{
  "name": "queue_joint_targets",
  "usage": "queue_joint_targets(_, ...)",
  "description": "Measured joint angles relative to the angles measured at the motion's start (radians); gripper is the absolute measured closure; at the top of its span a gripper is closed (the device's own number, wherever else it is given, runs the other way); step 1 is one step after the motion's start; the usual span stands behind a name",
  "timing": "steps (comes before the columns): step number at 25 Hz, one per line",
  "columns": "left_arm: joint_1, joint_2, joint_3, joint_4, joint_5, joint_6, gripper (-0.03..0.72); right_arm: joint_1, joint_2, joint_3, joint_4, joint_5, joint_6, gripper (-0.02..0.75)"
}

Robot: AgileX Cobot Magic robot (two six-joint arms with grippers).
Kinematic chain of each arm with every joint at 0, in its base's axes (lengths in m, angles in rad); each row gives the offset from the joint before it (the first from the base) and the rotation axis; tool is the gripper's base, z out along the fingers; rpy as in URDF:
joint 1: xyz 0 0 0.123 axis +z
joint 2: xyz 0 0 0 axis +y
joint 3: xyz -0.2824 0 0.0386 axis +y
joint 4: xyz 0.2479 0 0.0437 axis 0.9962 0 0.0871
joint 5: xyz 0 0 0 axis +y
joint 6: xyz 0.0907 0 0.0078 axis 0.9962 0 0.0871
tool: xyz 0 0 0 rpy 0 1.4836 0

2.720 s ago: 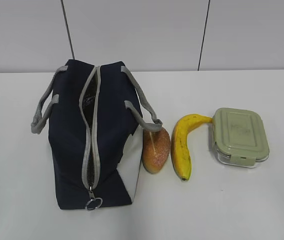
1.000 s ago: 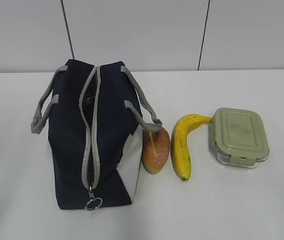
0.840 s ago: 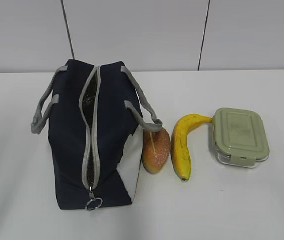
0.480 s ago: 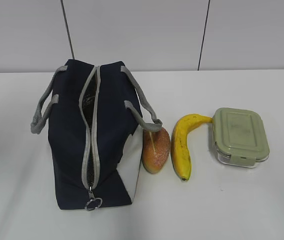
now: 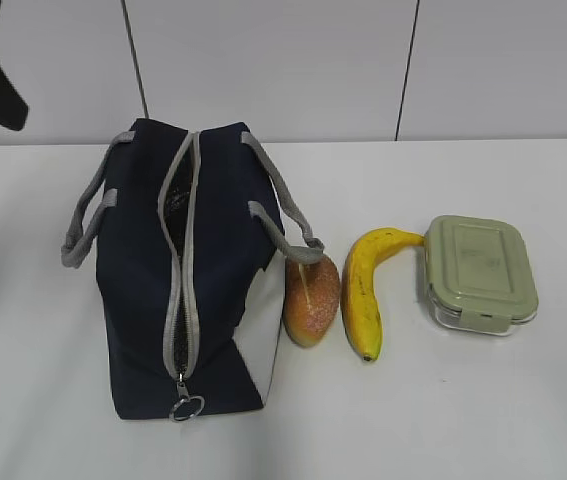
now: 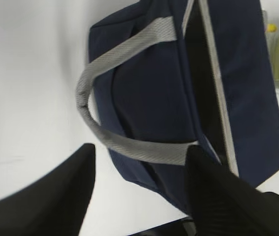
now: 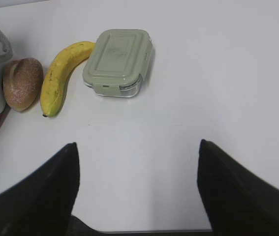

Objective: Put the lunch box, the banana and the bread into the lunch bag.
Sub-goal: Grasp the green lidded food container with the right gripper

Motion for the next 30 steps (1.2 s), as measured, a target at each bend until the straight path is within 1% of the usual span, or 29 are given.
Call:
queue_joint_targets(3,-0.05,0.068,-0.049,0.012,0.004,-0.01,0.278,0.0,0.0,0.0,0.0,0.0,0.0,0.169)
queue_joint_targets(8,-0.098,0.149,-0.09,0.031,0.015,-0.045,0.278,0.0,0.0,0.0,0.0,0.0,0.0,0.169)
queue_joint_targets(15,-0.162,0.219,-0.126,0.031,0.008,-0.075,0.278,0.0,0.0,0.0,0.0,0.0,0.0,0.169)
queue_joint_targets(18,-0.174,0.239,-0.131,0.031,-0.009,-0.081,0.278,0.0,0.0,0.0,0.0,0.0,0.0,0.169)
queue_joint_targets(24,-0.178,0.29,-0.132,0.036,-0.013,-0.087,0.278,0.0,0.0,0.0,0.0,0.0,0.0,0.169)
queue_joint_targets(30,-0.178,0.305,-0.132,0.068,-0.015,-0.094,0.279,0.0,0.0,0.0,0.0,0.0,0.0,0.169)
